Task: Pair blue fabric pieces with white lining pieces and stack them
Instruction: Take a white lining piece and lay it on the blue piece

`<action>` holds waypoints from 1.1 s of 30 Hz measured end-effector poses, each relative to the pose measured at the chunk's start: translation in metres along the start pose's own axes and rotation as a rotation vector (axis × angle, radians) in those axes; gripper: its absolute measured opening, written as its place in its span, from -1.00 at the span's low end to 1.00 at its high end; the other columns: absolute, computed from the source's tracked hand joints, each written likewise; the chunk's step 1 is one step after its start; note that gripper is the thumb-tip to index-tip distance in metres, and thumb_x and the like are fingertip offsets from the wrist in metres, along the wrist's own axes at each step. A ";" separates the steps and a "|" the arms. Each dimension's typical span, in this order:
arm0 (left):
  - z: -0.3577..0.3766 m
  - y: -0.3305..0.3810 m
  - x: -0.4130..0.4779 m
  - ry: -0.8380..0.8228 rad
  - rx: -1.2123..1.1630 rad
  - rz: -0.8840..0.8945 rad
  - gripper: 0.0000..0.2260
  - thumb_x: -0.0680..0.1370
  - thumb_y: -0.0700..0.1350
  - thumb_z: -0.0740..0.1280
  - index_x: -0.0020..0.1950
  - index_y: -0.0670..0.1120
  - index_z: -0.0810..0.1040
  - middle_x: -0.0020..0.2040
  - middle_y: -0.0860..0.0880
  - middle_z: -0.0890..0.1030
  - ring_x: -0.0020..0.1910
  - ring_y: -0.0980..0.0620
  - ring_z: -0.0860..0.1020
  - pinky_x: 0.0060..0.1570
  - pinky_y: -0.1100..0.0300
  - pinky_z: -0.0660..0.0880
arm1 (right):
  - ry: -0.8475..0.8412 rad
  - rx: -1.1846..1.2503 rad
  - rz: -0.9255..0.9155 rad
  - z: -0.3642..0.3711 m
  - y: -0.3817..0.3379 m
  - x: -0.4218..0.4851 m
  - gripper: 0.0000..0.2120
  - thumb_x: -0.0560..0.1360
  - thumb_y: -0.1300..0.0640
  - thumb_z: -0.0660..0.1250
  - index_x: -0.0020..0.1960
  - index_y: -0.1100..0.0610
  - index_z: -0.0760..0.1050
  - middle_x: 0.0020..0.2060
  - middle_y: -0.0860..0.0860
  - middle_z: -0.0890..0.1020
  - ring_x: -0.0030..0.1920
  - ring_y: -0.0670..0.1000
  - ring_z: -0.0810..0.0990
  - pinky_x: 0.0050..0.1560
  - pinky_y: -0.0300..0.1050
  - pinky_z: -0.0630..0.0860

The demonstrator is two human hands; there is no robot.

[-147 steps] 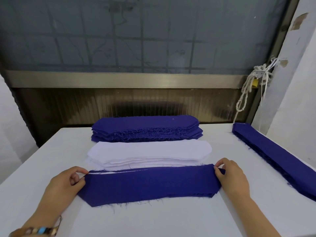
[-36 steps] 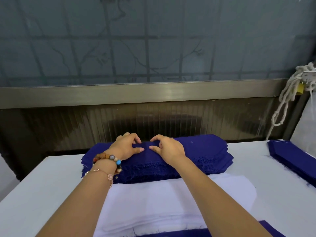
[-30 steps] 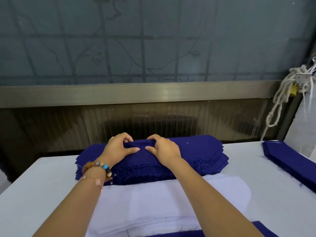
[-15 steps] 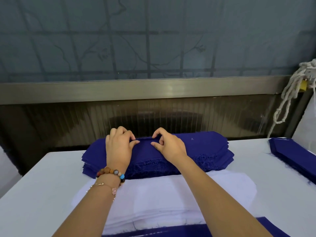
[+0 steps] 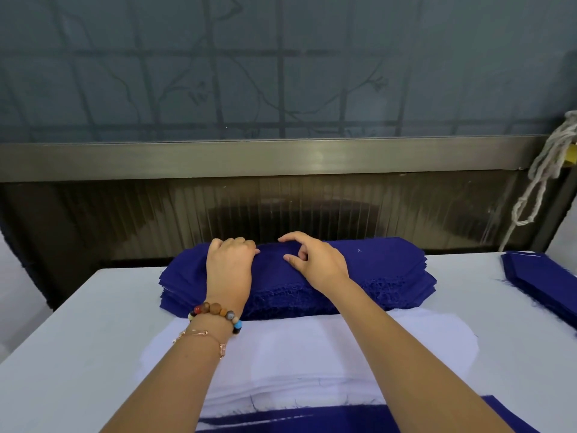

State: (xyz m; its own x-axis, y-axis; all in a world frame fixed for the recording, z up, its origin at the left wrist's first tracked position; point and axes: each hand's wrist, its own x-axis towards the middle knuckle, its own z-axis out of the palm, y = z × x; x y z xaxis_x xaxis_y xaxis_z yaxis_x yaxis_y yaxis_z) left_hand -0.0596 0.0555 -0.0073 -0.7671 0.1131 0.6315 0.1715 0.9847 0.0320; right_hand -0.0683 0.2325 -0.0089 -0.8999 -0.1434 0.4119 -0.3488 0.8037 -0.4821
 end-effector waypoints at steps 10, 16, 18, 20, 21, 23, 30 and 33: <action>-0.005 0.003 -0.002 0.186 0.089 0.182 -0.73 0.38 -0.26 0.49 0.04 -0.12 0.57 0.10 -0.13 0.57 0.10 -0.15 0.53 0.05 -0.07 0.48 | 0.017 0.054 -0.068 -0.003 0.001 -0.004 -0.63 0.54 0.05 0.35 0.27 -0.27 0.38 -0.23 -0.13 0.42 -0.25 -0.12 0.45 -0.34 -0.30 0.30; -0.001 0.002 0.004 -0.004 -0.092 0.231 -0.82 0.53 -0.25 0.32 0.09 -0.07 0.43 -0.06 -0.04 0.50 -0.12 0.03 0.45 -0.12 0.15 0.42 | -0.019 -0.025 0.005 -0.004 -0.001 -0.003 -0.73 0.55 -0.05 0.32 0.24 -0.09 0.43 -0.06 -0.11 0.44 -0.18 -0.12 0.46 -0.23 -0.24 0.42; 0.002 -0.001 0.007 -0.069 -0.155 0.150 -0.90 0.62 -0.18 0.21 0.11 -0.02 0.37 -0.08 0.01 0.49 -0.14 0.06 0.43 -0.10 0.17 0.40 | -0.058 -0.046 0.059 -0.007 -0.003 -0.001 -0.71 0.55 -0.08 0.31 0.24 -0.05 0.43 0.02 -0.07 0.50 -0.04 -0.06 0.52 -0.11 -0.16 0.48; 0.004 -0.003 0.006 -0.069 -0.159 0.123 -0.93 0.65 -0.12 0.15 0.12 -0.01 0.37 -0.05 0.03 0.50 -0.10 0.05 0.45 -0.05 0.13 0.41 | -0.122 -0.042 0.129 -0.016 -0.003 0.003 -0.71 0.54 -0.06 0.32 0.22 0.00 0.44 -0.01 -0.06 0.54 0.00 -0.01 0.54 -0.08 -0.13 0.48; 0.005 -0.004 0.006 -0.070 -0.152 0.122 -0.93 0.66 -0.10 0.13 0.11 0.00 0.36 -0.04 0.04 0.50 -0.09 0.05 0.45 -0.02 0.12 0.41 | -0.169 -0.030 0.165 -0.023 -0.001 0.005 -0.72 0.53 -0.04 0.33 0.20 0.02 0.46 -0.03 -0.04 0.56 -0.01 0.00 0.55 -0.08 -0.12 0.48; 0.006 -0.005 0.005 -0.074 -0.147 0.111 -0.93 0.67 -0.08 0.10 0.10 0.01 0.36 -0.03 0.04 0.51 -0.08 0.05 0.45 0.01 0.11 0.39 | -0.272 -0.005 0.239 -0.041 0.004 0.010 -0.74 0.50 0.01 0.35 0.16 0.05 0.50 0.02 0.01 0.59 0.00 0.03 0.56 -0.06 -0.11 0.48; 0.005 -0.009 0.007 -0.141 -0.080 0.008 -0.83 0.65 0.05 0.12 0.14 0.01 0.40 0.01 0.05 0.55 0.02 0.02 0.50 0.08 0.08 0.37 | -0.322 -0.166 0.515 -0.108 0.059 -0.007 -0.54 0.51 0.01 0.33 0.38 0.10 0.39 0.09 0.08 0.51 -0.17 0.04 0.53 -0.35 -0.19 0.50; -0.004 -0.023 0.008 -0.221 -0.061 0.006 -0.79 0.64 0.13 0.10 0.08 0.03 0.41 -0.03 0.06 0.55 0.03 0.02 0.50 0.10 0.06 0.36 | -0.241 -0.134 0.614 -0.125 0.085 -0.023 -0.65 0.51 0.01 0.35 0.24 0.12 0.48 0.01 0.08 0.54 -0.16 0.06 0.53 -0.37 -0.17 0.46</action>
State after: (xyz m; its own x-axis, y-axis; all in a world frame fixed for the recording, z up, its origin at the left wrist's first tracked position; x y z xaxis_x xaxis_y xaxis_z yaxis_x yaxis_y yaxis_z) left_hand -0.0673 0.0330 0.0001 -0.8815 0.1514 0.4473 0.2082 0.9748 0.0804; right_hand -0.0451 0.3763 0.0369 -0.9631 0.2507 -0.0977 0.2668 0.8430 -0.4670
